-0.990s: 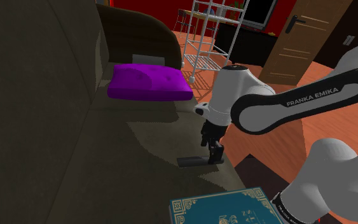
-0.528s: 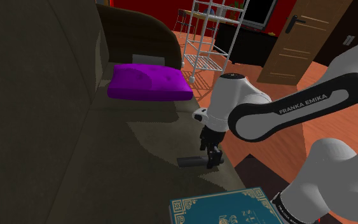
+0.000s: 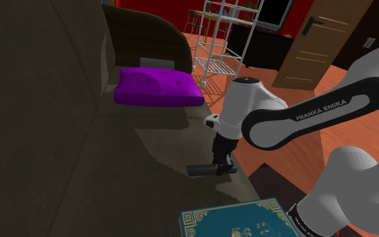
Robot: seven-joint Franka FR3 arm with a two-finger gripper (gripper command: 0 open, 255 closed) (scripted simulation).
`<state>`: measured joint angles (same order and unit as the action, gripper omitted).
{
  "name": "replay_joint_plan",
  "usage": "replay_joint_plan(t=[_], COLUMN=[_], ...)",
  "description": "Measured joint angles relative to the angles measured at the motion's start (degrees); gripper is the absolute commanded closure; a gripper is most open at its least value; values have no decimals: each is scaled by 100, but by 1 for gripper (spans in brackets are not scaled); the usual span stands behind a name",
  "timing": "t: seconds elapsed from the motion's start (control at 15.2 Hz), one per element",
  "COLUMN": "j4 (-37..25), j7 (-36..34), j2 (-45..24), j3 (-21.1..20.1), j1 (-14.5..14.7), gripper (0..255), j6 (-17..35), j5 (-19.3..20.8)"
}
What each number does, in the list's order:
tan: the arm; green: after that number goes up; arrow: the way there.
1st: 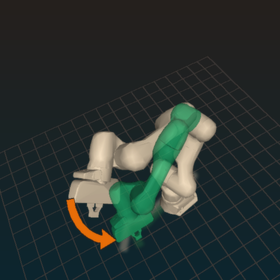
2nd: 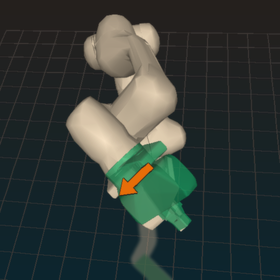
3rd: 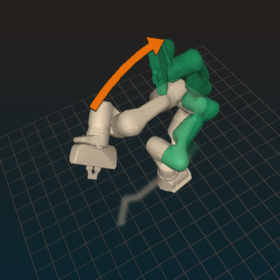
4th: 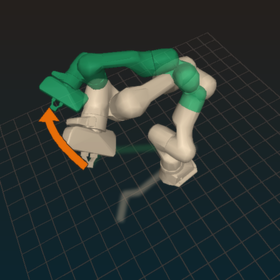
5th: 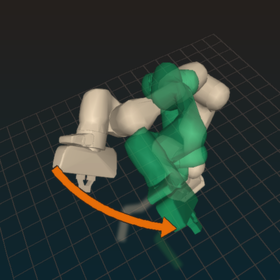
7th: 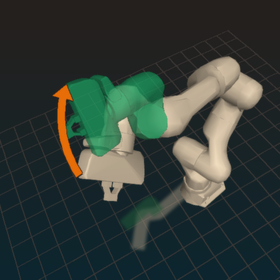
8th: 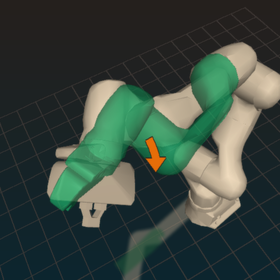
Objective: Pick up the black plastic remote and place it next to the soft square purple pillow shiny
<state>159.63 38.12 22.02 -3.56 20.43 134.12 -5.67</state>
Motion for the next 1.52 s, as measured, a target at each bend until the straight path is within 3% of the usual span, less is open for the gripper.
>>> replay_joint_plan(t=[0.53,1.52], j4=[-26,-671], j7=[-8,-75], j2=[85,881], j3=[1,41], j1=[-1,-27], gripper=[255,255], j6=[-132,-1576], j5=[4,77])
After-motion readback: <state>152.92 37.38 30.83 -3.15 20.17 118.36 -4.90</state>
